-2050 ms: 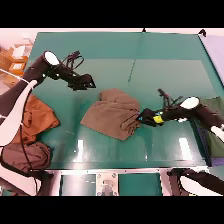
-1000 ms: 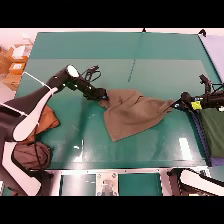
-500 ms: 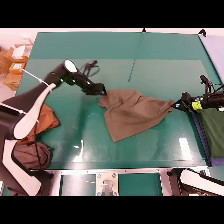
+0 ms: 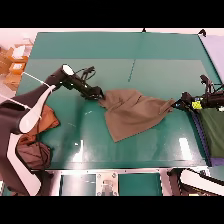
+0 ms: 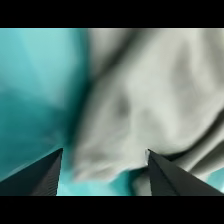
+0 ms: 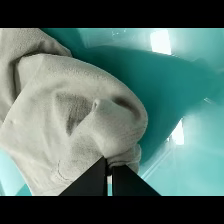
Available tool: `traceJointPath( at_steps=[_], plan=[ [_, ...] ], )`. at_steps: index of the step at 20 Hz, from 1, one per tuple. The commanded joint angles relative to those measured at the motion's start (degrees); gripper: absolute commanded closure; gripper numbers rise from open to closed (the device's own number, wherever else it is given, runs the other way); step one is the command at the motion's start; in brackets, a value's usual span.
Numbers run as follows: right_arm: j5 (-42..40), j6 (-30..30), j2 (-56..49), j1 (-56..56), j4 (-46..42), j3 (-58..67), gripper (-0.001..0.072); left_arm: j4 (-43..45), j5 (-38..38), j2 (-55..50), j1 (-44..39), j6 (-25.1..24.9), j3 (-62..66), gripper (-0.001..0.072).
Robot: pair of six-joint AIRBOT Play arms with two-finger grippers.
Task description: Fold the shirts.
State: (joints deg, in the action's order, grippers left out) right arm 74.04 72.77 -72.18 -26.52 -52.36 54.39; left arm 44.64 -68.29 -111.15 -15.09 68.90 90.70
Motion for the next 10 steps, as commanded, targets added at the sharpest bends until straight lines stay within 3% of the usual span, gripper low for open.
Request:
traceJointPath(
  at_steps=[1, 2, 3, 4, 7, 10],
  plan=[
    [-0.13, 0.00, -0.04, 0.00, 0.02, 0.07, 0.0700, -4.33, 2.03, -1.53, -3.13, -3.19, 0.02, 0.0107],
    [-0.13, 0.02, -0.04, 0.00, 0.04, 0.09, 0.0699, -4.87, 1.40, -1.51, -3.39, -3.21, 0.81, 0.0220],
    [-0.13, 0.00, -0.04, 0.00, 0.26, 0.11, 0.0700, -5.11, 0.13, -1.44, -3.37, -3.28, 1.90, 0.0542],
    [-0.11, 0.02, -0.04, -0.02, 0.68, 0.22, 0.0700, -4.98, -1.55, -1.18, -3.06, -3.58, 3.43, 0.0680],
    [1.77, 0.07, 0.00, -0.02, 2.45, 3.76, 0.0700, -3.72, -7.15, 0.90, -1.62, -2.67, 10.75, 0.0683],
    [9.68, 0.11, 0.61, -0.02, 6.62, 14.47, 0.0700, -0.35, -9.51, 6.64, 0.48, 0.83, 21.97, 0.0683]
  ],
)
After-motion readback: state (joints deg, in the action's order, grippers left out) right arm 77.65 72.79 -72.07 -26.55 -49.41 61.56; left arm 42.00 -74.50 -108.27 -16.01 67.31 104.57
